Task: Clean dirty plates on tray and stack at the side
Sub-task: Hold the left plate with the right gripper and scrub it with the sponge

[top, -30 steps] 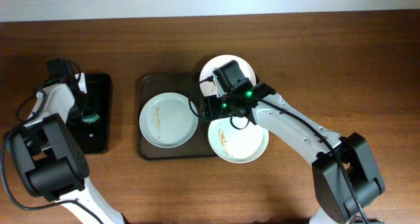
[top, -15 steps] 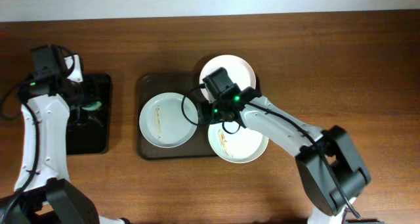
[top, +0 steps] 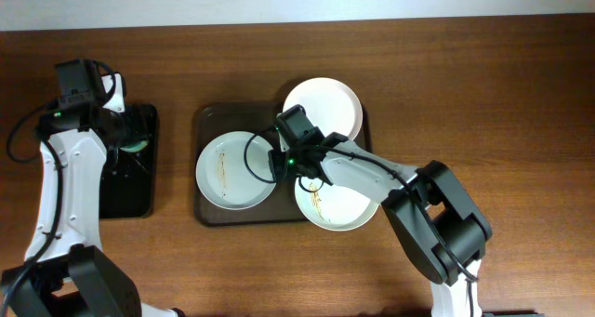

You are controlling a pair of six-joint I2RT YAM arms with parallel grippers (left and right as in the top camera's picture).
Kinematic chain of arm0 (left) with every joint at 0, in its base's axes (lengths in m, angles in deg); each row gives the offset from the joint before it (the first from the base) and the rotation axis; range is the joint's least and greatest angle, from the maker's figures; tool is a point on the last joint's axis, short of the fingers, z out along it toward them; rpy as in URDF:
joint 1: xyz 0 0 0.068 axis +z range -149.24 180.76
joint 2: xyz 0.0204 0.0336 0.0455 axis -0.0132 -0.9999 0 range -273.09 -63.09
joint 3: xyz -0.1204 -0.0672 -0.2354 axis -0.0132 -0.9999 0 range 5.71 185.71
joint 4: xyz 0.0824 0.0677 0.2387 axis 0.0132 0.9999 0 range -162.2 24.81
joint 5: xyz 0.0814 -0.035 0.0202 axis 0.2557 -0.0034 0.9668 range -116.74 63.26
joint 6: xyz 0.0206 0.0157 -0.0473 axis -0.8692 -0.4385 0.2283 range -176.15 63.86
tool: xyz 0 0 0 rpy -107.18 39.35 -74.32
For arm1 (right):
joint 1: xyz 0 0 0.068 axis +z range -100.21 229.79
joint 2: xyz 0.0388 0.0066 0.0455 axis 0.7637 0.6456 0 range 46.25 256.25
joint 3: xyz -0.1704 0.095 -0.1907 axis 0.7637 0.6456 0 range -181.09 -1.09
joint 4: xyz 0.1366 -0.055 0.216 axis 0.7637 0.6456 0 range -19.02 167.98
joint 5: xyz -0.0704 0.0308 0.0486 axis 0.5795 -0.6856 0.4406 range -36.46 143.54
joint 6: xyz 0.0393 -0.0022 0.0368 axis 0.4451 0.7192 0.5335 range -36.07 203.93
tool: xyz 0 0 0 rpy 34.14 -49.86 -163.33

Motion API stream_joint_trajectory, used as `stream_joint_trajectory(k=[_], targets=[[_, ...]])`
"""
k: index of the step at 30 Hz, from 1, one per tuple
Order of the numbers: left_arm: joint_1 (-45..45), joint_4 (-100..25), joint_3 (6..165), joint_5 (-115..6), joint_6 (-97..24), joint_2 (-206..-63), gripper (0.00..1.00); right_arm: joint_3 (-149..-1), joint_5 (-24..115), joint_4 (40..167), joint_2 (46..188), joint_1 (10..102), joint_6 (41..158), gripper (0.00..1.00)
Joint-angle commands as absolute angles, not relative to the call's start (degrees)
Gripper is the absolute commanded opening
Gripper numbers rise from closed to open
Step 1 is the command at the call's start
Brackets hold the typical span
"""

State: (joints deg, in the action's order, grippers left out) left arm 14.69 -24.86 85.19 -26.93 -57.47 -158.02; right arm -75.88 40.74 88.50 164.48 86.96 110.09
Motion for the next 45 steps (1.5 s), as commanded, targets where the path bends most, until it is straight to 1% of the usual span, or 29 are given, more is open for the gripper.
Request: stream_joint_trajectory(k=[1, 2, 3, 4, 7, 9, 14, 18, 20, 21, 22, 24, 26, 29, 31, 34, 35, 36, 37, 39, 42, 44, 45], targets=[[14.78, -25.06, 85.65, -26.55, -58.30, -158.28, 0.01, -76.64, 40.91, 88.61, 165.58, 87.29, 111.09, 0.21], [14.78, -25.08, 85.65, -26.55, -58.30, -158.28, 0.01, -76.64, 40.94, 88.59, 165.62, 87.29, 111.07, 0.17], [14.78, -25.08, 85.63, -26.53, -58.32, -158.28, 0.01, -76.64, 40.96, 88.61, 165.62, 87.29, 111.97, 0.08], [14.78, -25.13, 85.63, -26.53, -58.30, -158.35, 0.01, -76.64, 40.96, 88.70, 165.62, 87.29, 112.82, 0.04], [14.78, -25.15, 85.58, -25.92, -58.30, -160.58, 0.01, -76.64, 40.91, 89.16, 165.62, 87.26, 112.80, 0.04], [14.78, -25.02, 85.56, -22.66, -57.58, -163.18, 0.01, -76.64, 40.91, 89.60, 165.62, 87.22, 112.77, 0.04], [14.78, -25.48, 85.56, -9.27, -56.79, -164.45, 0.01, -76.69, 38.20, 91.80, 165.53, 83.72, 112.77, 0.04], [14.69, -25.54, 85.47, -8.02, -55.22, -167.66, 0.01, -76.69, 37.24, 92.04, 165.53, 82.76, 112.75, 0.04], [14.21, -25.30, 85.47, -17.61, -55.46, -167.40, 0.01, -76.69, 37.24, 91.98, 165.53, 82.76, 112.75, 0.04], [13.45, -24.60, 85.47, -33.42, -58.21, -167.31, 0.01, -76.69, 37.26, 91.93, 165.53, 82.70, 112.75, 0.04], [12.40, -23.73, 85.47, -40.41, -58.58, -167.31, 0.01, -76.69, 37.24, 91.85, 165.53, 82.70, 112.75, 0.04], [7.87, -22.35, 85.45, -45.20, -58.25, -167.33, 0.01, -76.71, 37.13, 91.72, 165.53, 82.70, 112.77, 0.04], [2.12, -22.04, 84.99, -44.94, -54.60, -167.33, 0.01, -76.71, 35.89, 90.65, 165.53, 82.70, 113.01, 0.04], [-4.78, -27.77, 80.86, -41.72, -50.43, -167.33, 0.01, -76.71, 35.89, 90.40, 165.53, 82.70, 113.01, 0.04], [-10.18, -32.89, 75.70, -36.52, -46.01, -167.33, 0.01, -76.71, 35.89, 90.43, 165.53, 82.70, 113.01, 0.04], [-15.08, -39.77, 69.52, -29.44, -44.79, -167.33, 0.01, -76.71, 35.71, 90.21, 165.53, 82.70, 113.01, 0.04], [-15.54, -41.37, 67.75, -27.65, -44.77, -167.33, 0.01, -76.71, 35.71, 90.23, 165.53, 82.70, 112.99, 0.04], [-15.60, -41.85, 66.37, -23.45, -42.71, -167.33, 0.01, -76.71, 35.71, 90.25, 165.53, 82.70, 112.99, 0.04], [-15.60, -41.87, 65.28, -16.76, -42.01, -167.33, 0.01, -76.71, 35.71, 90.25, 165.53, 82.70, 112.99, 0.04], [-15.60, -42.26, 64.18, -10.71, -42.04, -167.40, 0.01, -76.71, 35.71, 90.25, 165.53, 82.70, 112.99, 0.04], [-15.60, -46.94, 63.16, -0.30, -42.04, -167.95, 0.01, -76.71, 35.71, 90.38, 165.53, 82.70, 112.97, 0.04], [-15.60, -52.75, 63.16, 3.02, -42.06, -168.10, 0.01, -76.71, 35.71, 90.45, 165.53, 82.70, 112.99, 0.04], [-15.65, -55.31, 63.16, 0.94, -42.08, -168.10, 0.01, -76.71, 35.71, 90.47, 165.53, 82.70, 112.97, 0.04]])
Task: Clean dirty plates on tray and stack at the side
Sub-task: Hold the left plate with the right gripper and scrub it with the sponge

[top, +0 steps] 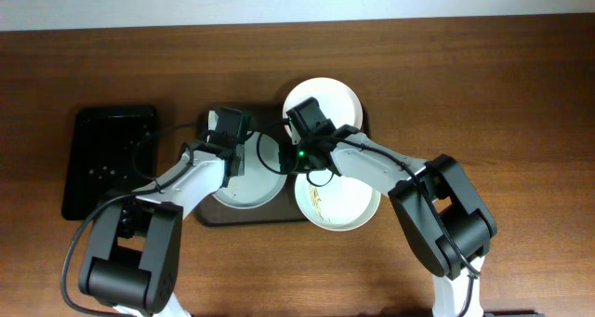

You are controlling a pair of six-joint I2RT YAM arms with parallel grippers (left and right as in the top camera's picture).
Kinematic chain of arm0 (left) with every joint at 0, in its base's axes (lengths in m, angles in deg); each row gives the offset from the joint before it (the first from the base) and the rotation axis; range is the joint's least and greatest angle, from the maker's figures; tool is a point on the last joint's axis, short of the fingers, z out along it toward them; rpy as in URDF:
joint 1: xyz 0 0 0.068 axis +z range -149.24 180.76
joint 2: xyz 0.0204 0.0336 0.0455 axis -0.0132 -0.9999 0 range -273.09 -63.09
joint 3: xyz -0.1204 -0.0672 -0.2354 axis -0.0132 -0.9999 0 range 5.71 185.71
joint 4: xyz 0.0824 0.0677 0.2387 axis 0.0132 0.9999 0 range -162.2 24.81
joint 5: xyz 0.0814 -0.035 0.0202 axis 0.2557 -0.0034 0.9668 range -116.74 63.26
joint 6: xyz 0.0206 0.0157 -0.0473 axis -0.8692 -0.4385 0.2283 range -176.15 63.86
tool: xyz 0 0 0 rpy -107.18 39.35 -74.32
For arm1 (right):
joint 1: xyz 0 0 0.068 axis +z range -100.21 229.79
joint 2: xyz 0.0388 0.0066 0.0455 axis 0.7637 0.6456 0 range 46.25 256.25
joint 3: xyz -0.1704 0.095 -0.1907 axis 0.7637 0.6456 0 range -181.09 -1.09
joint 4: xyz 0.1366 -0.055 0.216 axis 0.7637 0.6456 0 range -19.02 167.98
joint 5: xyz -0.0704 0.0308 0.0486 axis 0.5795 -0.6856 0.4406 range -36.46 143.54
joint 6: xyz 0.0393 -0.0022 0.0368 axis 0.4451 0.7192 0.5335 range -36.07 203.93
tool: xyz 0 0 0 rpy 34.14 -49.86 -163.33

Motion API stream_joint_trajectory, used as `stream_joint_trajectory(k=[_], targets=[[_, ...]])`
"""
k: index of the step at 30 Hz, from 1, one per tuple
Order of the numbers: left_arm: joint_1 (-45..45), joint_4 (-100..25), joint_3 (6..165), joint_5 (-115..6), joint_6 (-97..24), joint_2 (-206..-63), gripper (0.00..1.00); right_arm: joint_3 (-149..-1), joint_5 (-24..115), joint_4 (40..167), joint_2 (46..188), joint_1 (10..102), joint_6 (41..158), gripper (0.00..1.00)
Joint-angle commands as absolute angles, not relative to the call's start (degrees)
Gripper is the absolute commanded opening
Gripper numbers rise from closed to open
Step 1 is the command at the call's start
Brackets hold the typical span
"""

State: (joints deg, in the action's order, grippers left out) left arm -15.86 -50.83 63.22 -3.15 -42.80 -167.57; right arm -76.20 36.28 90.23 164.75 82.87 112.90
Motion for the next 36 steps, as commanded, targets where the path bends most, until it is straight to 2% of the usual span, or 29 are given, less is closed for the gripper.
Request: stream_joint_trajectory(k=[1, 3, 5, 8, 10, 13, 15, 17, 21, 26, 29, 31, 33, 36], targets=[[-15.65, -56.58, 63.16, -3.71, -42.12, -168.10, 0.01, -76.71, 35.73, 90.45, 165.53, 82.70, 112.97, 0.04], [-15.65, -55.88, 63.16, -23.69, -49.75, -168.27, 0.01, -76.71, 35.73, 90.47, 165.53, 82.70, 112.97, 0.04], [-15.65, -48.80, 63.16, -26.51, -51.39, -168.30, 0.01, -76.71, 35.73, 90.45, 165.53, 82.70, 112.97, 0.04], [-15.65, -41.32, 63.16, -39.82, -60.99, -168.30, 0.01, -76.71, 35.73, 90.43, 165.53, 82.70, 112.97, 0.04], [-15.65, -35.29, 63.16, -42.58, -63.70, -168.30, 0.01, -76.71, 35.73, 90.43, 165.53, 82.70, 112.97, 0.04], [-15.58, -31.97, 63.16, -39.30, -65.27, -168.30, 0.01, -76.71, 35.73, 90.43, 165.53, 82.70, 112.97, 0.04], [-15.60, -30.17, 63.16, -30.62, -63.67, -168.30, 0.01, -76.71, 35.73, 90.40, 165.53, 82.70, 112.97, 0.04], [-15.60, -29.48, 63.16, -18.45, -54.95, -168.30, 0.01, -76.71, 35.73, 90.08, 165.53, 82.70, 112.97, 0.04], [-15.60, -32.84, 63.16, -5.88, -41.64, -168.30, 0.01, -76.71, 35.73, 90.01, 165.53, 82.70, 112.97, 0.04], [-15.60, -46.96, 63.16, -6.05, -38.78, -168.30, 0.01, -76.71, 35.73, 90.05, 165.53, 82.70, 112.97, 0.04], [-15.60, -52.47, 63.16, -16.19, -39.11, -168.30, 0.01, -76.71, 35.73, 90.08, 165.53, 82.70, 112.97, 0.04], [-15.60, -52.40, 63.16, -25.94, -44.97, -168.30, 0.01, -76.71, 35.73, 90.08, 165.53, 82.70, 112.97, 0.04], [-15.58, -47.22, 63.18, -36.37, -51.65, -168.30, 0.01, -76.71, 35.73, 90.10, 165.53, 82.70, 112.97, 0.04], [-15.60, -36.25, 63.18, -41.57, -57.64, -168.30, 0.01, -76.71, 35.73, 90.10, 165.53, 82.70, 112.97, 0.04]])
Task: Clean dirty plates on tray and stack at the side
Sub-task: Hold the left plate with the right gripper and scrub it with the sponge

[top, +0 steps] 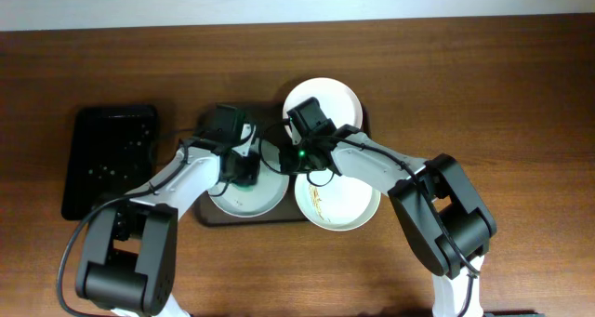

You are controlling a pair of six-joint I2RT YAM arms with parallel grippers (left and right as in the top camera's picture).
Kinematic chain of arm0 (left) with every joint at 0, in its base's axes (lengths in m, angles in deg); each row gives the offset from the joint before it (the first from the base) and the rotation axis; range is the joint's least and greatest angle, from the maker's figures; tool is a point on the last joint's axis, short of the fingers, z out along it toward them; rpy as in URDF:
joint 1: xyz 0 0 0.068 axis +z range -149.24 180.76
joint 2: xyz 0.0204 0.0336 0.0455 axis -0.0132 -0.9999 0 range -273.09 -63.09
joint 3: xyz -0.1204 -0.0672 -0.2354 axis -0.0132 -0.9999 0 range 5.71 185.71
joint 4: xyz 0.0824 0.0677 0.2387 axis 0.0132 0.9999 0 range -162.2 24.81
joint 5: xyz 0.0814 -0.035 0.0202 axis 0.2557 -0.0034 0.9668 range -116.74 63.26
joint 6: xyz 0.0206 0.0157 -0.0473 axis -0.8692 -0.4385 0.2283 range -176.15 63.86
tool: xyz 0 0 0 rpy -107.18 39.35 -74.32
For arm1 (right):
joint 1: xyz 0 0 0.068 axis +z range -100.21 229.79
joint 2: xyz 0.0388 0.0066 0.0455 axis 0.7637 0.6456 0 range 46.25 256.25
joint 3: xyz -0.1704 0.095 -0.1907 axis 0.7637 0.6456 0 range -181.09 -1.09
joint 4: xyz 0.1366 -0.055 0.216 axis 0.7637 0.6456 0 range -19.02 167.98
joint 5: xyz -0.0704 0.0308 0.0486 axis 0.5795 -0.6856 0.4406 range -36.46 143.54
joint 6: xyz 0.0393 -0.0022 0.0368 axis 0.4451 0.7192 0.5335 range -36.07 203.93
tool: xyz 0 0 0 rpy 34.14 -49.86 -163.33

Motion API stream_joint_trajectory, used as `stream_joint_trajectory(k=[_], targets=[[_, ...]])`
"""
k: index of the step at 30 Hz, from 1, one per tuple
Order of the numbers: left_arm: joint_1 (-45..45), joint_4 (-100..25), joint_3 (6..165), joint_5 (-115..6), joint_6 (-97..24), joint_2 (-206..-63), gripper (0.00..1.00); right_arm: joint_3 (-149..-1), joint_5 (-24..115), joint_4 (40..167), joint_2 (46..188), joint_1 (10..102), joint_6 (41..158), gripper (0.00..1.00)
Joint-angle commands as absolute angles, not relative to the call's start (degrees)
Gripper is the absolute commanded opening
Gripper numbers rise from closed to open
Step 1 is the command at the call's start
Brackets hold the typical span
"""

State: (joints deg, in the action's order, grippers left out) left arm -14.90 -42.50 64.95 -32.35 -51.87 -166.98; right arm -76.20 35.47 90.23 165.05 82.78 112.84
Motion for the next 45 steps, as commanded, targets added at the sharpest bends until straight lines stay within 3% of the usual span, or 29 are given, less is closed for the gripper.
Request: stream_joint_trajectory(k=[1, 5, 7, 9, 12, 15, 17, 23, 26, 29, 33, 35, 39, 45], targets=[[-15.60, -33.74, 63.18, -41.57, -59.43, -168.30, 0.01, -76.71, 35.73, 90.10, 165.53, 82.70, 112.97, 0.04], [-15.60, -30.07, 63.18, -40.00, -63.98, -168.30, 0.01, -76.71, 35.73, 90.10, 165.53, 82.70, 112.97, 0.04], [-15.58, -30.07, 63.18, -30.34, -62.93, -168.30, 0.01, -76.71, 35.73, 90.19, 165.53, 82.70, 112.97, 0.04], [-15.60, -32.30, 63.05, -16.15, -51.81, -168.30, 0.01, -76.71, 35.73, 90.01, 165.53, 82.70, 112.97, 0.04], [-15.71, -36.21, 59.90, -15.65, -41.36, -168.30, 0.01, -76.71, 35.73, 90.01, 165.53, 82.70, 112.97, 0.04], [-15.71, -36.97, 55.77, -7.45, -26.39, -168.30, 0.01, -76.71, 35.73, 90.01, 165.53, 82.70, 112.97, 0.04], [-15.71, -40.91, 55.57, -2.62, -23.57, -168.30, 0.01, -76.71, 35.73, 89.99, 165.53, 82.70, 112.97, 0.04], [-15.71, -63.53, 55.57, -1.83, -23.61, -168.30, 0.01, -76.71, 35.78, 90.01, 165.53, 82.70, 112.97, 0.04], [-15.71, -68.64, 55.57, -1.88, -23.65, -168.30, 0.01, -76.71, 35.82, 90.01, 165.53, 82.70, 112.97, 0.04], [-15.76, -80.16, 55.57, -6.49, -35.57, -168.30, 0.01, -76.71, 35.84, 90.01, 165.56, 82.70, 112.97, 0.04], [-15.76, -86.26, 55.57, -12.46, -40.44, -168.30, 0.01, -76.71, 36.00, 90.01, 165.56, 82.70, 112.97, 0.04], [-15.76, -81.06, 55.57, -12.46, -40.42, -168.30, 0.01, -76.71, 36.00, 90.03, 165.53, 82.70, 112.97, 0.04], [-15.73, -57.45, 55.57, -12.46, -40.44, -168.30, 0.01, -76.71, 35.97, 90.03, 165.56, 82.70, 112.97, 0.04], [-15.73, -57.76, 61.26, -12.87, -50.41, -166.15, 0.01, -76.71, 35.97, 89.99, 165.53, 82.70, 112.97, 0.04]])
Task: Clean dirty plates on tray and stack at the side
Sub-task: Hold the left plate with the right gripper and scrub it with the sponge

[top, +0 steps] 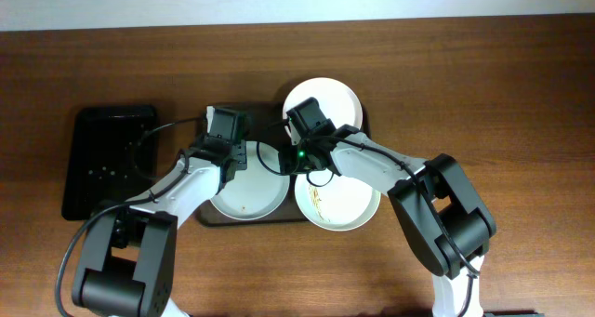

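Three white plates sit on the dark tray [206,215]. The left plate [246,194] looks nearly clean, with one small speck. The front right plate [339,205] has brown streaks, and the back right plate [325,101] is plain white. My left gripper [231,164] is over the left plate's upper left part; its fingers and the sponge are hidden under the wrist. My right gripper [281,159] sits at that plate's right rim, seemingly shut on it.
A black tray [107,159] lies on the table to the left, with nothing showing on it. Both arms cross over the middle tray. Brown tabletop stretches out to the right of the plates.
My left gripper has moved from the middle of the left plate to its upper left part, and the green sponge no longer shows. The right gripper has not moved.
My left gripper was at the black tray with a green sponge while the left plate had a brown streak. Then it was over that plate, then pressing the sponge on its middle. Now the streak is gone. The right gripper stayed at the rim throughout.
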You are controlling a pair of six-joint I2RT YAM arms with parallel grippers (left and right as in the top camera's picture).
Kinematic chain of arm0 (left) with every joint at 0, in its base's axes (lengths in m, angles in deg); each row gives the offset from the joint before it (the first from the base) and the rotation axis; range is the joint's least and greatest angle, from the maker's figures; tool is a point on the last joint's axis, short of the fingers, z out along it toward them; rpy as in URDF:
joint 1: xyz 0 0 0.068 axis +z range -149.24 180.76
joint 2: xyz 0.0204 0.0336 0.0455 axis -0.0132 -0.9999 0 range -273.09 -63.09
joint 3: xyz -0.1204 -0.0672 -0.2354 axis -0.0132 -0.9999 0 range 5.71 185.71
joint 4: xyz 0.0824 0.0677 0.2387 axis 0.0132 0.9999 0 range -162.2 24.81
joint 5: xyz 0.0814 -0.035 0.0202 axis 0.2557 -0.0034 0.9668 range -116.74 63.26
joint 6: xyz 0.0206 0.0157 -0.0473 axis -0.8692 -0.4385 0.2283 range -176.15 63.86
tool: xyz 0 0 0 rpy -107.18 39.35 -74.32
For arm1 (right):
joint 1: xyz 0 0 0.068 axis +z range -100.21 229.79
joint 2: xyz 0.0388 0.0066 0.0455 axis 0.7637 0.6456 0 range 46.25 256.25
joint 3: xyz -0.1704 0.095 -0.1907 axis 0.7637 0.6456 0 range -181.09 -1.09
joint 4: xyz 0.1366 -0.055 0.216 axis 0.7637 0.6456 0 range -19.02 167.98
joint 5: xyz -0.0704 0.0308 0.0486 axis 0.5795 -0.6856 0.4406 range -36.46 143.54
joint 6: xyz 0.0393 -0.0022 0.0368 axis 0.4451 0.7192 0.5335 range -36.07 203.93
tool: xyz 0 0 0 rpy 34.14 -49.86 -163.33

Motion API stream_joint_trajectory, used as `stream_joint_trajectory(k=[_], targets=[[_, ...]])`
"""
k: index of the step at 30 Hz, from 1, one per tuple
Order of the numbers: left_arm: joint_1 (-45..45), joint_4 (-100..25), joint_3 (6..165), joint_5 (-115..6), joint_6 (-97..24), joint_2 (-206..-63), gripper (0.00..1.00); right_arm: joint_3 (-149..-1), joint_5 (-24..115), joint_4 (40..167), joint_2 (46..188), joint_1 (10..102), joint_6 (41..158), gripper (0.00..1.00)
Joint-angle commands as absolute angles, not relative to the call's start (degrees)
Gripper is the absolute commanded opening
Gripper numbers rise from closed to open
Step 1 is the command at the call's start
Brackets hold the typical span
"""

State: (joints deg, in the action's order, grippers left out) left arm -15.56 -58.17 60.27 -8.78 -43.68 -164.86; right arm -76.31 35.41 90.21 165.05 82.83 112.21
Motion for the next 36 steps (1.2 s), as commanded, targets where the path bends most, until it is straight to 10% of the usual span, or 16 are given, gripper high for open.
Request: stream_joint_trajectory(k=[1, 9, 36], targets=[[-15.73, -58.46, 63.44, -12.87, -52.09, -165.30, 0.00, -76.71, 35.97, 89.99, 165.53, 82.70, 112.97, 0.04], [-15.76, -41.67, 68.42, -20.78, -52.79, -159.81, 0.01, -76.71, 35.91, 89.53, 165.53, 82.70, 112.99, 0.04], [-7.97, -46.55, 72.23, -22.73, -49.40, -168.73, 0.01, -76.71, 35.47, 89.42, 165.53, 82.70, 112.97, 0.04]])
